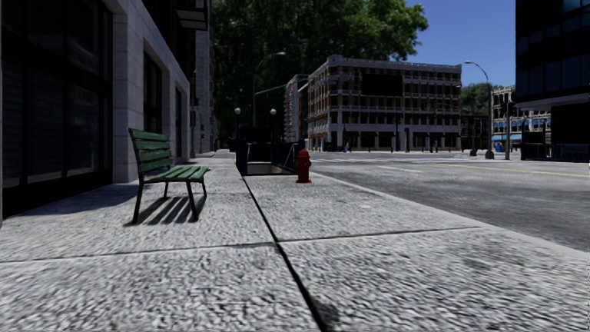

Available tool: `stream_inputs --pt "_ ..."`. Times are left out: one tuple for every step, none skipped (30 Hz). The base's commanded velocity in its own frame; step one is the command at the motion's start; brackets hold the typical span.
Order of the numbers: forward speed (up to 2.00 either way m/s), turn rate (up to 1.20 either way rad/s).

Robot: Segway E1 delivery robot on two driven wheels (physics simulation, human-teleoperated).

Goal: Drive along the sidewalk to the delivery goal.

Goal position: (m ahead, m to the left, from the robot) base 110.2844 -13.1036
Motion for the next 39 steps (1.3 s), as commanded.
stream_inputs --pt "2.00 -0.24" --pt "2.00 -0.24" --pt "2.00 -0.24" --pt "2.00 -0.24" --pt "2.00 -0.23" --pt "2.00 -0.10" --pt "2.00 -0.10" --pt "2.00 0.00" --pt "2.00 0.00" --pt "2.00 0.00" --pt "2.00 0.00" --pt "2.00 0.00" --pt "2.00 0.00" --pt "2.00 0.00" --pt "2.00 0.02" --pt "2.00 0.02" --pt "2.00 0.06" --pt "2.00 0.09" --pt "2.00 0.12" --pt "2.00 0.13" --pt "2.00 0.17" --pt "2.00 0.19" --pt "2.00 0.19" --pt "2.00 0.19" --pt "2.00 0.19" --pt "2.00 0.20" --pt "2.00 0.22" --pt "2.00 0.22" --pt "2.00 0.23" --pt "2.00 0.23" --pt "2.00 0.23" --pt "2.00 0.24" --pt "2.00 0.34" --pt "2.00 0.36" --pt "2.00 0.37" --pt "2.00 0.37" --pt "2.00 0.37" --pt "2.00 0.37" --pt "2.00 0.37"
